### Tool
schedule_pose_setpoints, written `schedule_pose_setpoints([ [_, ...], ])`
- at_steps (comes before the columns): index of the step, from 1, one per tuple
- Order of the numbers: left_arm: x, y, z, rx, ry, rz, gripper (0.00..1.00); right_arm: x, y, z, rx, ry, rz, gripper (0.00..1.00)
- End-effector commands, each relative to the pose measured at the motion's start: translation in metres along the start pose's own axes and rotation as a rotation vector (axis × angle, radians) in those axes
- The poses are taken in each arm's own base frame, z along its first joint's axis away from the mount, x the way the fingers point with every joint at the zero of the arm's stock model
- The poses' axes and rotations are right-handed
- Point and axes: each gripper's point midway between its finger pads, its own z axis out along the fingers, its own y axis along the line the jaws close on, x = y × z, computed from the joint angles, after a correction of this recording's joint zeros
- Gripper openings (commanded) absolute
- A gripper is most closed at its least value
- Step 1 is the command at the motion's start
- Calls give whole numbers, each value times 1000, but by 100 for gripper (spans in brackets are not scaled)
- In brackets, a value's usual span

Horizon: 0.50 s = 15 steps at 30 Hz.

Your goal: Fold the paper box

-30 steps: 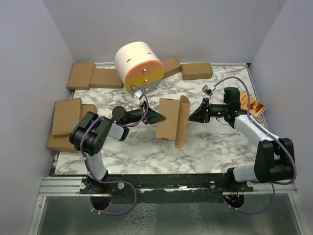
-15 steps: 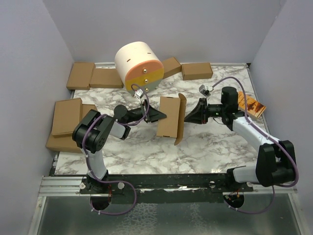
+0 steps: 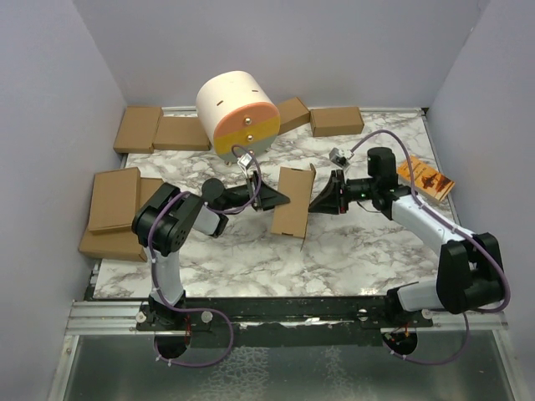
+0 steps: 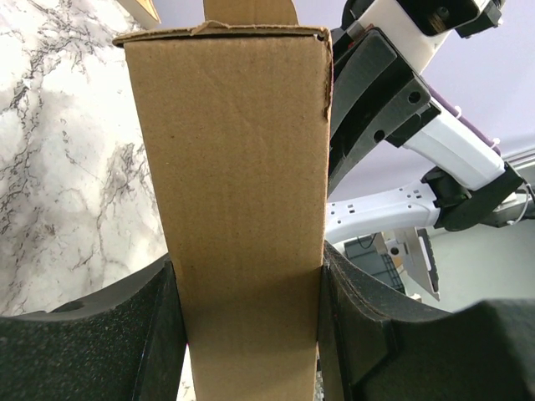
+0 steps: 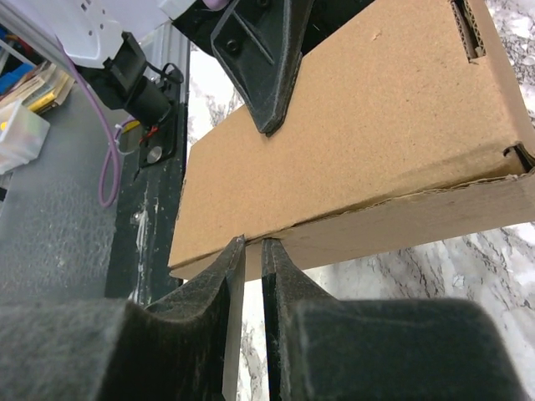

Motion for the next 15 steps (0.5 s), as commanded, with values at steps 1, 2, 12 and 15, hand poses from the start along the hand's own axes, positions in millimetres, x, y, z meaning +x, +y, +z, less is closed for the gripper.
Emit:
schedule_pose_setpoints([
  [1, -5, -46, 8, 175, -31, 217, 30, -9, 4, -5, 1, 20, -93, 18],
  [2, -7, -46, 6, 170, -39, 215, 30, -12, 5, -11, 0, 9, -111, 24],
  [12, -27, -52, -9, 157, -93, 159, 29, -27, 39, -50, -42, -8, -505, 72],
  [15, -31, -50, -11, 147, -130, 106, 29, -18, 59, -52, -102, -18, -764, 92],
])
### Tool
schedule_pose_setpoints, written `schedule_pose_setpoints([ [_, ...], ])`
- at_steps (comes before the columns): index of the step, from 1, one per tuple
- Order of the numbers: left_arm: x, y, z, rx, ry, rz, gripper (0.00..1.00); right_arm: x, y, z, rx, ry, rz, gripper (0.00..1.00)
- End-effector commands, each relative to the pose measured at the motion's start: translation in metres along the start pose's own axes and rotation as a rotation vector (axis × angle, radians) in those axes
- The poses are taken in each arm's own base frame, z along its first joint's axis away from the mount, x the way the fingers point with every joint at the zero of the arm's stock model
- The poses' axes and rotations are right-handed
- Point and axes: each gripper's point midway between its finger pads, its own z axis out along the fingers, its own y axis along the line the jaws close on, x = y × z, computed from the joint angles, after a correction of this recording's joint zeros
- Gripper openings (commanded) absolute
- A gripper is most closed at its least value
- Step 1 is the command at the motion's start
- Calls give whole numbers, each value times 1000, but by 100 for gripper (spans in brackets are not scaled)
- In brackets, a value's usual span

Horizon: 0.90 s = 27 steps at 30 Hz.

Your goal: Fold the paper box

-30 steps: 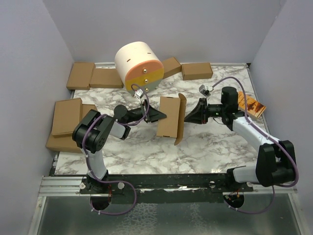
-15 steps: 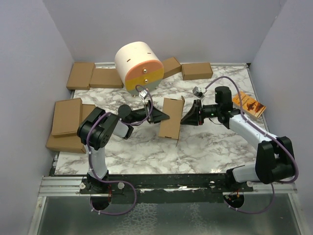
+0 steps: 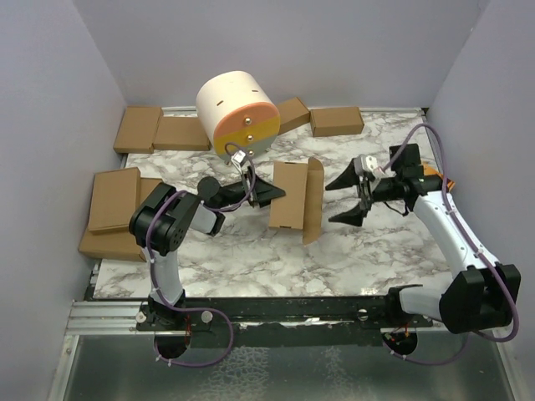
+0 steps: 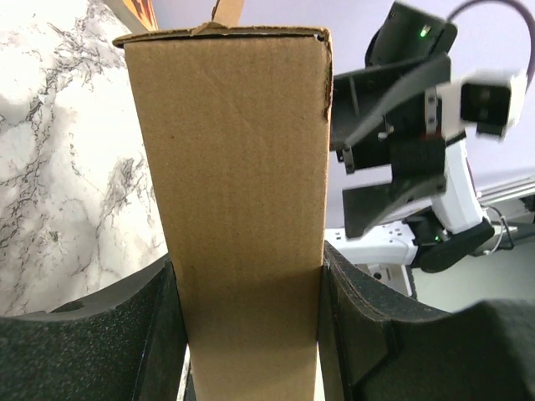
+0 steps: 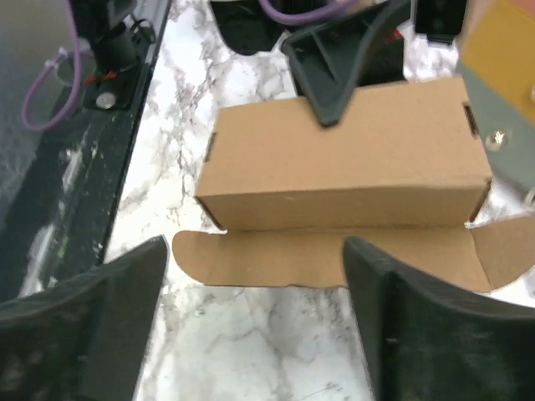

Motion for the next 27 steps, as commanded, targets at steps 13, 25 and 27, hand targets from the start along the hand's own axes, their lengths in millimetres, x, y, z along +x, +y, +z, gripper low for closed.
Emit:
schedule_pose_setpoints([
  [13, -23, -35, -15, 112, -233, -76, 30, 41, 41, 20, -160, 31, -787, 85],
  [25, -19, -29, -15, 101, -215, -96, 30, 63, 35, 42, -189, 100, -776, 57],
  [27, -19, -30, -14, 102, -210, -95, 30, 64, 33, 44, -184, 106, -769, 52],
])
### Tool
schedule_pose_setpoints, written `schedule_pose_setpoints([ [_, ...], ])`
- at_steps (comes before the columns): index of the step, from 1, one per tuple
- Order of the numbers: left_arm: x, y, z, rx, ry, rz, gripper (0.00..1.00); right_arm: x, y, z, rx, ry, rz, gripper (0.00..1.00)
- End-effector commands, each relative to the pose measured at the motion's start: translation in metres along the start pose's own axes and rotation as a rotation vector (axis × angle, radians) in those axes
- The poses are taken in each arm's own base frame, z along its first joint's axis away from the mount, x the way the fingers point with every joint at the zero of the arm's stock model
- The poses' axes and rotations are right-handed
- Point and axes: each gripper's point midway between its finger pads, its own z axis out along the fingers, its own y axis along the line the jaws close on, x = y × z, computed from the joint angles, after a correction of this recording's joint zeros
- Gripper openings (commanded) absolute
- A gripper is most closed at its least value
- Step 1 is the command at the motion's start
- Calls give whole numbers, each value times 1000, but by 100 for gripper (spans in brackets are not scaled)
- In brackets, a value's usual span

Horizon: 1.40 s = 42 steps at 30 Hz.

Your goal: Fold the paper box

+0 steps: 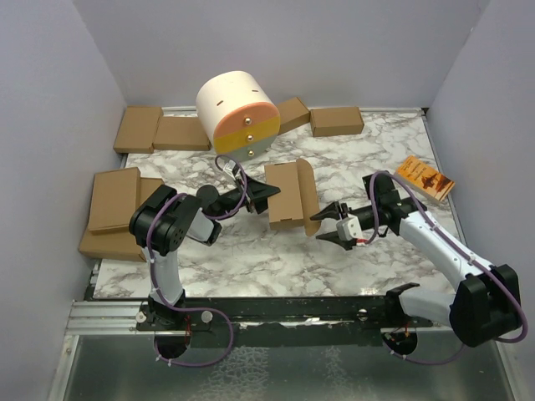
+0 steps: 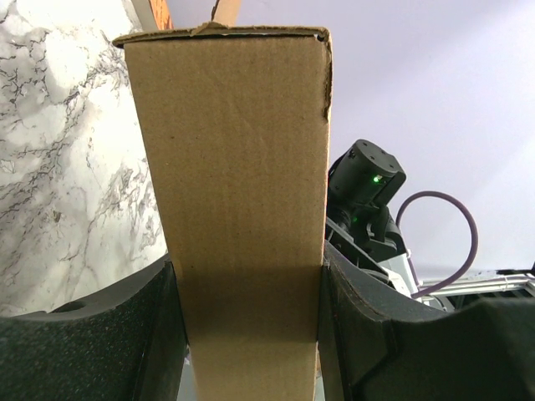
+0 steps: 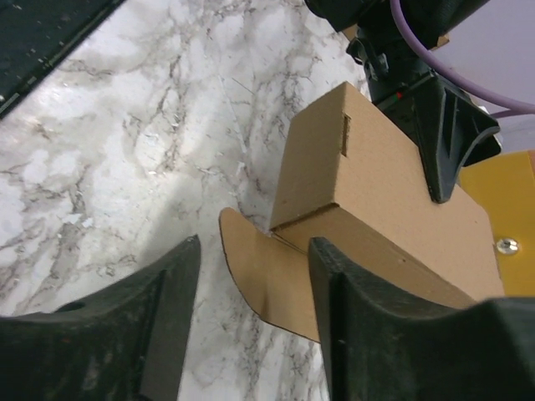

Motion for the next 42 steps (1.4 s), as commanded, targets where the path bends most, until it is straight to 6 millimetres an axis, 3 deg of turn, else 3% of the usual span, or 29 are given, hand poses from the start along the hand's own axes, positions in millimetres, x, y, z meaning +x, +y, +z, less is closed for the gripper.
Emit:
schedule_pose_setpoints([
  [1, 8, -50, -5, 200, 14, 163, 30, 11, -9, 3, 17, 44, 3, 49],
  [6, 8, -51, -5, 201, 23, 170, 30, 9, -9, 7, 10, 36, 29, 34],
  [11, 9, -48, -5, 196, 28, 171, 30, 9, -9, 7, 15, 37, 60, 24],
  [22, 18, -63, -3, 238, 92, 290, 30, 2, -20, 5, 46, 24, 176, 3],
  [33, 23, -73, -2, 267, 139, 355, 30, -1, -18, 3, 63, 28, 296, 1],
  [42, 18, -73, -1, 264, 127, 338, 29, -4, -32, -1, 117, 50, 415, 1],
])
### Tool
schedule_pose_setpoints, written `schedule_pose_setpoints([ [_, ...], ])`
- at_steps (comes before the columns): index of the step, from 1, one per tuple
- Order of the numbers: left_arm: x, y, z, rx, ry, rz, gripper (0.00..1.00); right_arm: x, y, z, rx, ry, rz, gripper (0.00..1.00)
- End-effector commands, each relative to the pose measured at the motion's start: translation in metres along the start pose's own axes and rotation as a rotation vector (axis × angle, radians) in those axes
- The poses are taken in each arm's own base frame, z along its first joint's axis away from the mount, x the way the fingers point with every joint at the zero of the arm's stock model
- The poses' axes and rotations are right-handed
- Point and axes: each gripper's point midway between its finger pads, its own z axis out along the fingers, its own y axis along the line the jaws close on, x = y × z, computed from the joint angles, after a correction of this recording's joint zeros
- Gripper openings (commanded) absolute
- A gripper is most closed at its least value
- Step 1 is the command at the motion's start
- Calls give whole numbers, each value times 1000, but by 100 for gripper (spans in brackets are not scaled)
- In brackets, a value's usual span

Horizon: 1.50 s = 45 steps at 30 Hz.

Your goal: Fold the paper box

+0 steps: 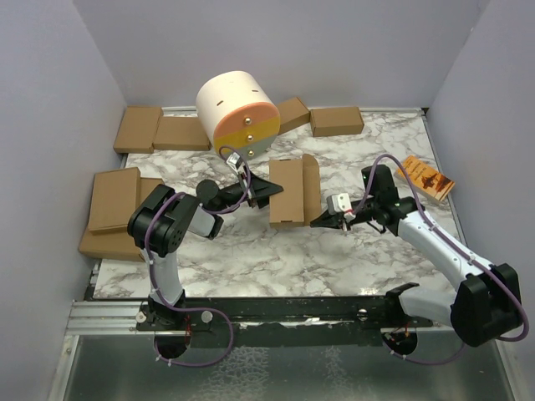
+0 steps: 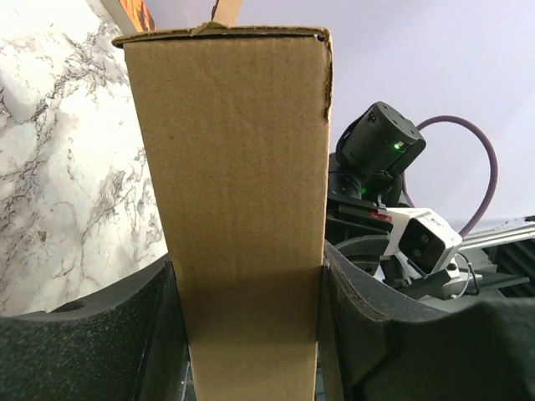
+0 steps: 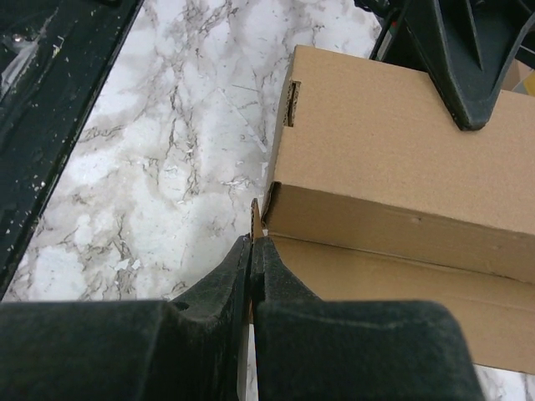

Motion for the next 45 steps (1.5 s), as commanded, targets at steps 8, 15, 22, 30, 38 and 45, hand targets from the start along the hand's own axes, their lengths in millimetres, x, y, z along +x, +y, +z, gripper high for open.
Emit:
schedule_pose_setpoints([
  [8, -3, -59, -7, 202, 12, 204, 30, -17, -15, -5, 58, 3, 80, 1],
  [15, -7, -62, -9, 205, 8, 194, 29, -14, -17, -6, 89, 14, 139, 1],
  [22, -9, -66, -7, 215, 8, 192, 29, -14, -16, -5, 104, 3, 185, 1],
  [30, -9, -66, -7, 215, 10, 189, 29, -14, -22, -4, 126, -6, 244, 1],
  [38, -13, -62, -6, 207, -9, 173, 29, -19, -18, 0, 95, -19, 214, 1],
  [45, -15, -56, -6, 196, -29, 158, 28, -26, -21, 10, 70, -1, 177, 1],
])
